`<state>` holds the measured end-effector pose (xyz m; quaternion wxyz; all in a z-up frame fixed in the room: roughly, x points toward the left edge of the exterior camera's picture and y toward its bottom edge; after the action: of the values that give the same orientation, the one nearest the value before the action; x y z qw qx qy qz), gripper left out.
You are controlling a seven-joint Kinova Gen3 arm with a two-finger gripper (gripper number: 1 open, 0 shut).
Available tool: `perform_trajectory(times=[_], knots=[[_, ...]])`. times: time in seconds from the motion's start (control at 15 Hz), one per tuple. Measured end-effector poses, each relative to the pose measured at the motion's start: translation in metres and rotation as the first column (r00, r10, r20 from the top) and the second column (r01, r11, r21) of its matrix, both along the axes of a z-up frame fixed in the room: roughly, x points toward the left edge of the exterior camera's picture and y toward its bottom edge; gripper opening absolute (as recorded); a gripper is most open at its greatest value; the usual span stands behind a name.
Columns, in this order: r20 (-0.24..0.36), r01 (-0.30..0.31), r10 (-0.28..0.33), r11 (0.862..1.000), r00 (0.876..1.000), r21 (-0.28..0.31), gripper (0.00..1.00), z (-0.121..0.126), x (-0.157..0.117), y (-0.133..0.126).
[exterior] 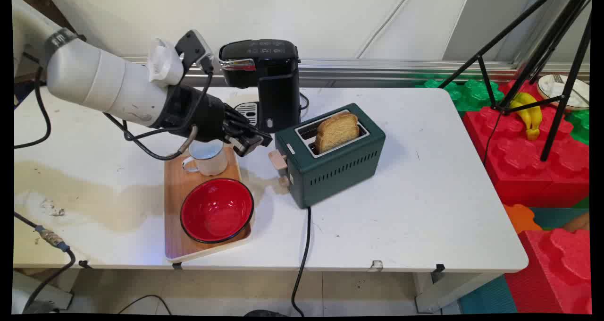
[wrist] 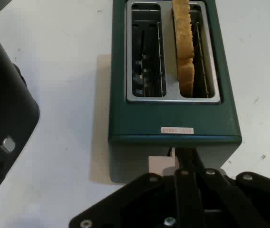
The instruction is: Press the toaster switch
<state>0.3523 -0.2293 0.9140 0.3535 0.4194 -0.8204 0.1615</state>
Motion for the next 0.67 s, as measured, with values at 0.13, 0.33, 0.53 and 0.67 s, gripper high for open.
perform_trajectory(times=[0.13, 0.33, 0.53, 0.67], knots=[[0.001, -0.005, 0.005, 1.0, 1.0, 0.003, 0.0, -0.004, -0.001, -0.002], [-0.001, -0.016, 0.016, 1.0, 1.0, 0.004, 0.0, -0.01, -0.003, -0.005], [-0.005, -0.024, 0.024, 1.0, 1.0, 0.004, 0.0, -0.017, -0.005, -0.007], [-0.007, -0.028, 0.028, 1.0, 1.0, 0.005, 0.0, -0.021, -0.006, -0.008]])
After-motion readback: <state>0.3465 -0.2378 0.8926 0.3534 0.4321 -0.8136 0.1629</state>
